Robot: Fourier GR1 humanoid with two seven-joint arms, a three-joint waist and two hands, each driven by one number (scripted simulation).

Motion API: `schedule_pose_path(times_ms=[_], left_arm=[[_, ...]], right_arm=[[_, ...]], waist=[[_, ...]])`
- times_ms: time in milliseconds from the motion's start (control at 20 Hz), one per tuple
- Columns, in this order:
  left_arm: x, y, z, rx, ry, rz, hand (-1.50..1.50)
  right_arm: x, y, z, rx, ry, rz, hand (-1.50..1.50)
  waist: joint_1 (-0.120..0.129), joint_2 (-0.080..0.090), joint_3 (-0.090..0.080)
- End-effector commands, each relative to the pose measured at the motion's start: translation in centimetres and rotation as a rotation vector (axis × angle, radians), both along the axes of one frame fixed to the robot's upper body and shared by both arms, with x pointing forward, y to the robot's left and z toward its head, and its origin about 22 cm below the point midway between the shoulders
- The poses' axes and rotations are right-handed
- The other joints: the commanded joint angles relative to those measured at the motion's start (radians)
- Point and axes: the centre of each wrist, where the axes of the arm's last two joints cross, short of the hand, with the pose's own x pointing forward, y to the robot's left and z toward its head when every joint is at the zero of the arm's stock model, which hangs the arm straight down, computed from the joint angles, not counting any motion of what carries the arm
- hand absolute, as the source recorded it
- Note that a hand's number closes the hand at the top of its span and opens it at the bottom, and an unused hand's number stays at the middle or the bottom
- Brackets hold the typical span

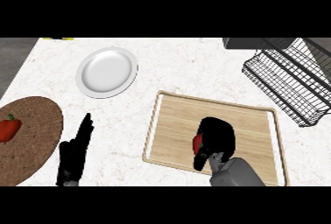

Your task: Pick the tomato from the tray and place it in the tiered basket

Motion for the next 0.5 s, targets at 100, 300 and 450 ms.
schedule_pose_path(times_ms=[100, 300, 450], left_arm=[[-0.4, 0.1, -0.7, -0.007, 0.009, 0.017, 0.00], [-1.7, 0.7, -1.2, 0.003, 0.026, 0.068, 0.00], [-0.9, -0.1, -0.9, 0.003, 0.019, 0.064, 0.00]], right_arm=[[-0.8, -6.0, -0.1, -0.074, -0.076, -0.173, 1.50], [-2.2, -18.0, 0.4, -0.087, -0.131, -0.444, 1.50], [-3.6, -21.5, 3.6, -0.028, -0.236, -0.515, 1.50]], waist=[[-0.015, 0.007, 0.004], [-0.069, 0.002, 0.005], [-0.052, 0.002, 0.004]])
